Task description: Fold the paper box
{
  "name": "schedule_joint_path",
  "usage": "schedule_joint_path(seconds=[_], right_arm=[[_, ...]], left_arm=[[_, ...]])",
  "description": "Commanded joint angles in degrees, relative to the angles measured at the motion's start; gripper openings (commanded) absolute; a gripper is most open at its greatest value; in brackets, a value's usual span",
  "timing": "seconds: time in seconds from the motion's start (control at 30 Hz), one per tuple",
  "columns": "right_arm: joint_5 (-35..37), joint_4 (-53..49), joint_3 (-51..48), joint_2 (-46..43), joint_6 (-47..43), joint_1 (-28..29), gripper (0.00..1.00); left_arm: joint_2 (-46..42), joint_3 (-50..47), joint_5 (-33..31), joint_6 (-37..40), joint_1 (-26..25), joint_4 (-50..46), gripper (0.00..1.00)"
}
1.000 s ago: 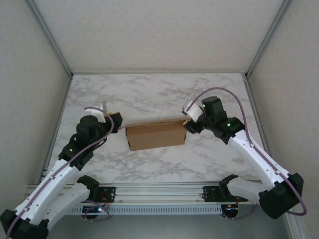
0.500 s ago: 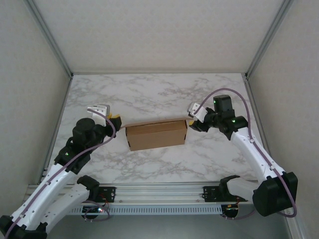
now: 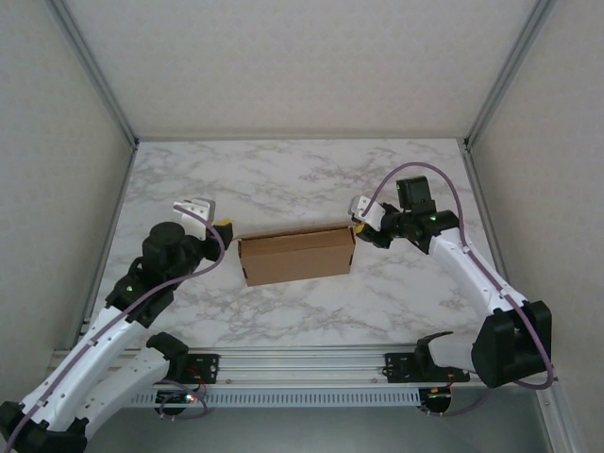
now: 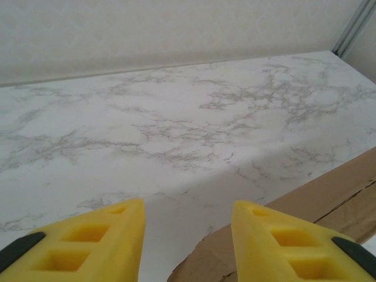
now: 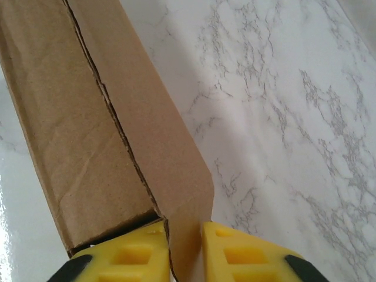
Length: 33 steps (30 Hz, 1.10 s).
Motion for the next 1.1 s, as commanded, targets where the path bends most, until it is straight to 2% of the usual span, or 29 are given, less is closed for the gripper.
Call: schedule_joint_path(seconds=[0.0,0.2,0.43,0.8,1.07], right_arm=[[-1.6,-0.6,1.5,-0.6,0.5,-0.3,0.18],[-1.7,-0.1,1.3,-1.2,1.3,-0.3,0.25],[-1.4,0.4,0.6,-2.3,1.5,-0.3,0.24],[-1.1,1.0,-1.3,-4.6,1.4,-0.3,0.27],[-1.0,0.6,-1.1,-3.2,1.4,0.2,0.23]], left_arm=[[0.3,2.2,-1.2,1.2,-0.8,-0.1,0.43],[1.6,2.3,-0.8,-0.1,-0.8,0.8,0.43],[1.7,2.9,-1.1,-0.7,-0.8,0.4,0.42],[0.6,1.6,1.3,-3.6,-0.8,1.3,0.43],[0.3,2.0,1.5,-3.0,-0.8,0.5,0.43]])
